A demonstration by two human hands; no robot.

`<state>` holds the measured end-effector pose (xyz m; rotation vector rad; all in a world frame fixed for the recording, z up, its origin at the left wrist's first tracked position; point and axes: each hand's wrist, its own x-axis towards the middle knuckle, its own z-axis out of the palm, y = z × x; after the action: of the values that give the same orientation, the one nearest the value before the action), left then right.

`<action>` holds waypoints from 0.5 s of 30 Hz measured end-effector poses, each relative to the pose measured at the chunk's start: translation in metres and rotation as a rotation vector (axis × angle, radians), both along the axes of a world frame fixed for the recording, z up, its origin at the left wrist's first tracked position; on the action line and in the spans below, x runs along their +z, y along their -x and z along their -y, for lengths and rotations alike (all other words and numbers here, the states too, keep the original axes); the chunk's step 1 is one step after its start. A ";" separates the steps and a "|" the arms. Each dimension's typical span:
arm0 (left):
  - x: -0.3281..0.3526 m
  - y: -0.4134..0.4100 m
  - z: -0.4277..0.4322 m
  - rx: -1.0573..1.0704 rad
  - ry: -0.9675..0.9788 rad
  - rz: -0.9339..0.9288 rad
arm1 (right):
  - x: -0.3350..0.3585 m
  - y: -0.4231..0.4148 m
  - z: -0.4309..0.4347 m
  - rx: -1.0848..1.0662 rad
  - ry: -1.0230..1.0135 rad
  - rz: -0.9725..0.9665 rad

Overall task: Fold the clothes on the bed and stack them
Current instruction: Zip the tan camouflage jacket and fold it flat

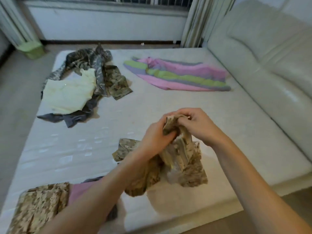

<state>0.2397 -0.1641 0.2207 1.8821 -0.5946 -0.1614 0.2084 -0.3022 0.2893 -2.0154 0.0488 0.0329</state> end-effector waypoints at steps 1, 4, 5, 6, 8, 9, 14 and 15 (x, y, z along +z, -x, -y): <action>0.026 -0.013 0.001 -0.068 -0.010 -0.024 | 0.019 -0.003 -0.001 -0.038 -0.016 0.085; 0.092 -0.036 0.005 0.023 0.026 0.012 | 0.055 0.001 0.010 -0.285 -0.029 0.291; 0.110 -0.041 0.006 0.106 0.080 -0.033 | 0.058 0.010 0.012 -0.376 0.016 0.336; 0.128 -0.044 0.007 0.190 0.166 -0.125 | 0.054 0.021 0.013 -0.453 0.051 0.358; 0.161 -0.048 0.011 0.286 0.417 -0.375 | 0.032 0.049 0.003 -0.497 0.044 0.327; 0.176 -0.050 0.013 0.300 0.524 -0.464 | 0.016 0.061 -0.007 -0.477 0.017 0.277; 0.226 -0.035 0.021 0.239 0.622 -0.481 | -0.026 0.078 -0.049 -0.558 0.182 0.215; 0.230 -0.030 0.019 0.197 0.595 -0.421 | -0.016 0.075 -0.047 -0.589 0.150 0.284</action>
<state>0.2701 -0.1832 0.4504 1.2654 -0.1368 -0.2169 0.1338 -0.2548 0.2731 -2.0627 0.4707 -0.6444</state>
